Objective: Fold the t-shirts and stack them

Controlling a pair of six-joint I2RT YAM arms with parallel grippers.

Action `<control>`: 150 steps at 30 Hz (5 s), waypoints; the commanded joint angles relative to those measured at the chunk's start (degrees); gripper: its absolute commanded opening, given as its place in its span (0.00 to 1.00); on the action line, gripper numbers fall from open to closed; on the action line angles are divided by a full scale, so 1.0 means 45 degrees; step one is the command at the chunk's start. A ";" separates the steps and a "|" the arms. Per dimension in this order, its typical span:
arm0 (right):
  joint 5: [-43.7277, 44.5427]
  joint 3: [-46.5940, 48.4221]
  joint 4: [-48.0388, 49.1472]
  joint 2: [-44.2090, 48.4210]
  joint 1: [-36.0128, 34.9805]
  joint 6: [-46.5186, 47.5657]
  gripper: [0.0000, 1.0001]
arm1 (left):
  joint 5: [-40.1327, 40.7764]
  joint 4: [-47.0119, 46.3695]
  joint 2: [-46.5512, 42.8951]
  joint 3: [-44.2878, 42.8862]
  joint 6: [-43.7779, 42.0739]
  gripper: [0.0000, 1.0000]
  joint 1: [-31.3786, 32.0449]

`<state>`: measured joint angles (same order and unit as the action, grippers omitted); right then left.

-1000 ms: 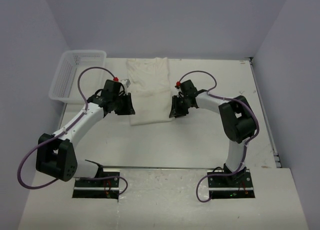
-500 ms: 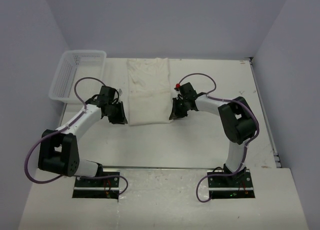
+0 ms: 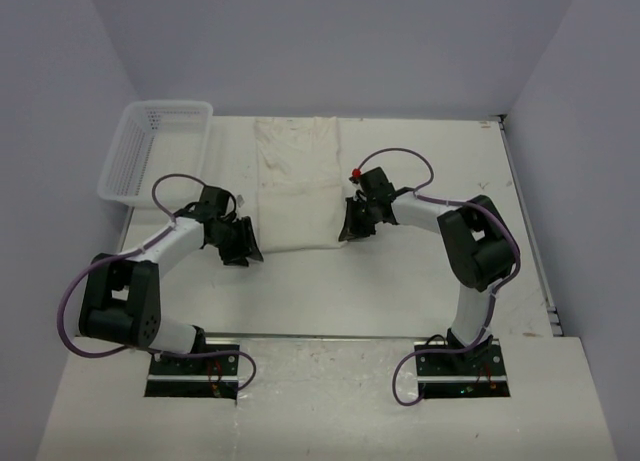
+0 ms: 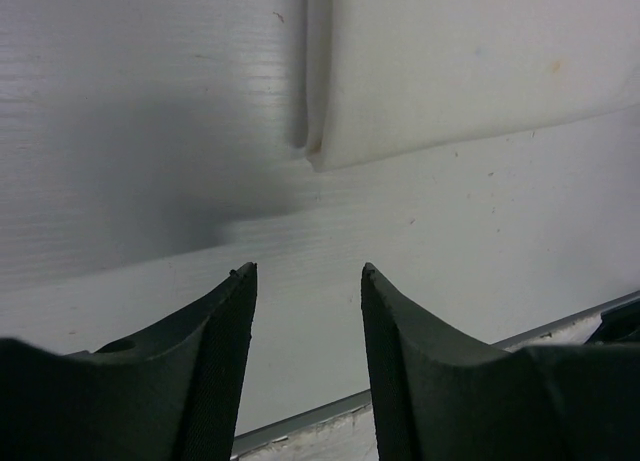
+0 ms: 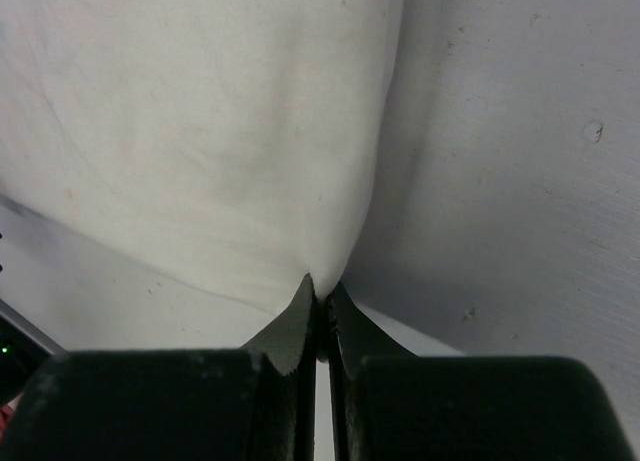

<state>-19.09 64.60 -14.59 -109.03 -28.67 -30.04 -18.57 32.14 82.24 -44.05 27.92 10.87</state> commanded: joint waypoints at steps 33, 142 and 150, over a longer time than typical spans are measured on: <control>0.0063 -0.0019 -0.0469 0.0362 -0.0153 0.0133 0.00 | -0.0834 -0.2571 0.3150 -0.0641 0.0240 0.34 -0.0580; -0.5715 0.8671 -0.4296 -0.2858 0.1702 0.1735 0.00 | -0.0251 -0.3901 0.6686 -0.9429 -0.0229 0.00 0.0826; -0.5349 0.8712 -0.4999 -0.4031 0.1566 0.1247 0.00 | 0.1661 -0.2866 0.6491 -0.8318 0.0611 0.00 0.0826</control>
<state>-41.71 103.85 -36.42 -126.21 -21.41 -22.65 -16.10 16.95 113.40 -83.92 28.67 14.87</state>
